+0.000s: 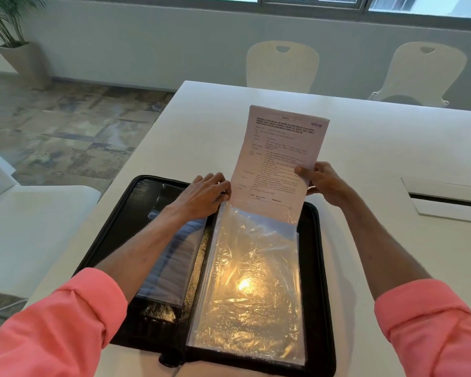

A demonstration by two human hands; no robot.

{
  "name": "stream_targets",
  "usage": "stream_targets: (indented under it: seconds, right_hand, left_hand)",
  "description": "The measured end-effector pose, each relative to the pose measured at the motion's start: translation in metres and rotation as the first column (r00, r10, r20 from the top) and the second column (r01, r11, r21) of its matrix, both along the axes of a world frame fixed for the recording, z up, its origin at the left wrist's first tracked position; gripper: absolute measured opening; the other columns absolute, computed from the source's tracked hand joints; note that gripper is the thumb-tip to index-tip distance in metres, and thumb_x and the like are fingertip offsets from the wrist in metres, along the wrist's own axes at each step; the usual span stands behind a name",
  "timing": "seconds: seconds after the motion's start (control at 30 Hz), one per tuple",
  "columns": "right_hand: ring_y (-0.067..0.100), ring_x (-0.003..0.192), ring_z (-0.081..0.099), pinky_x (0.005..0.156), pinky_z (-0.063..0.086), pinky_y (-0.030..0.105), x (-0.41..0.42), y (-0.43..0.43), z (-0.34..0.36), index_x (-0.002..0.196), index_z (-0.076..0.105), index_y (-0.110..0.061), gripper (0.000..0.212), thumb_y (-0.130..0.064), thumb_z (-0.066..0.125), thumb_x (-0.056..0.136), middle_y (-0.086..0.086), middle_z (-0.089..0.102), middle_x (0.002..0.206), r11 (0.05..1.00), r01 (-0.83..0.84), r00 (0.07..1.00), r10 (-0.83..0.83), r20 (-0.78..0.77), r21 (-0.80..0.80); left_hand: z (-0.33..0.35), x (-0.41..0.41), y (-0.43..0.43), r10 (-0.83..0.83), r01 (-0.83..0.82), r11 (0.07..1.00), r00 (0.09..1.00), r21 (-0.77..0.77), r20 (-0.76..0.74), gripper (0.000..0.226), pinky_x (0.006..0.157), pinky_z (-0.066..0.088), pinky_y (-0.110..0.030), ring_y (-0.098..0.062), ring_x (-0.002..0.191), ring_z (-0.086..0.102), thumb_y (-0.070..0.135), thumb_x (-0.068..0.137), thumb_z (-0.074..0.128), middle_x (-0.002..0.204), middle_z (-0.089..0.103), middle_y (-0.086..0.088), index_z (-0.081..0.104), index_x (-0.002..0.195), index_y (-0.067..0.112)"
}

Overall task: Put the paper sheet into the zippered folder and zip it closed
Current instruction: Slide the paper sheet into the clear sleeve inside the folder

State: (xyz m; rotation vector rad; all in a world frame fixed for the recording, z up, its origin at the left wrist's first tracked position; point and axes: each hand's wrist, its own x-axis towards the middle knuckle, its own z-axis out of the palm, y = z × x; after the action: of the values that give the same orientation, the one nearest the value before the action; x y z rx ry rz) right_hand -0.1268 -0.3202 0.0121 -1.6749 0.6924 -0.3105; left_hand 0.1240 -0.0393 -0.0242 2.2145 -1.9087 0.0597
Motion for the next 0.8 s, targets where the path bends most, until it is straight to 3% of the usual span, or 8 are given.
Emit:
stream_targets:
  seconds: [0.23, 0.43, 0.57, 0.67, 0.8]
  right_hand:
    - [0.026, 0.105, 0.082, 0.077, 0.070, 0.039, 0.008, 0.005, -0.006, 0.132, 0.072, -0.013, 0.029, -0.026, 0.071, 0.106, 0.008, 0.083, 0.119, 0.995, -0.095, 0.994, 0.096, -0.060, 0.017]
    - [0.032, 0.112, 0.079, 0.090, 0.066, 0.049, 0.007, 0.000, -0.007, 0.138, 0.069, -0.008, 0.038, -0.027, 0.071, 0.106, 0.013, 0.080, 0.127, 0.996, -0.094, 0.993, 0.095, -0.076, 0.010]
    - [0.028, 0.110, 0.081, 0.090, 0.066, 0.048, 0.009, 0.001, -0.001, 0.135, 0.071, -0.013, 0.034, -0.029, 0.072, 0.105, 0.008, 0.082, 0.122, 0.995, -0.097, 0.993, 0.097, -0.070, 0.016]
    - [0.028, 0.110, 0.081, 0.086, 0.067, 0.044, 0.010, 0.001, 0.001, 0.134, 0.072, -0.015, 0.034, -0.030, 0.074, 0.104, 0.006, 0.083, 0.119, 0.994, -0.103, 0.991, 0.104, -0.089, 0.023]
    - [0.026, 0.108, 0.082, 0.084, 0.068, 0.042, 0.006, -0.003, 0.005, 0.132, 0.073, -0.017, 0.033, -0.032, 0.076, 0.102, 0.005, 0.084, 0.118, 0.992, -0.126, 0.984, 0.128, -0.121, 0.025]
  left_hand:
    - [-0.002, 0.000, -0.005, -0.012, 0.012, 1.000, 1.000, 0.005, -0.008, 0.030, 0.102, 0.049, -0.039, -0.018, 0.113, 0.058, 0.037, 0.114, 0.051, 0.136, 0.057, -0.003, 0.061, 0.136, 0.021]
    - [-0.006, -0.015, -0.011, -0.047, 0.046, 0.998, 0.999, -0.038, -0.016, 0.023, 0.104, 0.046, -0.039, -0.017, 0.117, 0.056, 0.041, 0.109, 0.053, 0.136, 0.058, 0.001, 0.064, 0.123, 0.026]
    - [-0.006, -0.040, -0.030, -0.102, 0.098, 0.992, 0.994, -0.081, -0.042, 0.029, 0.103, 0.040, -0.034, -0.016, 0.119, 0.057, 0.052, 0.107, 0.056, 0.131, 0.063, 0.004, 0.067, 0.116, 0.027]
    - [-0.004, -0.057, -0.048, -0.104, 0.099, 0.987, 0.994, -0.123, -0.032, 0.024, 0.095, 0.042, -0.034, -0.021, 0.107, 0.062, 0.045, 0.108, 0.058, 0.117, 0.071, 0.003, 0.065, 0.111, 0.022]
    - [-0.004, -0.066, -0.056, -0.053, 0.047, 0.987, 0.998, -0.153, -0.038, 0.014, 0.093, 0.047, -0.038, -0.024, 0.102, 0.065, 0.033, 0.106, 0.058, 0.114, 0.074, 0.001, 0.064, 0.107, 0.020]
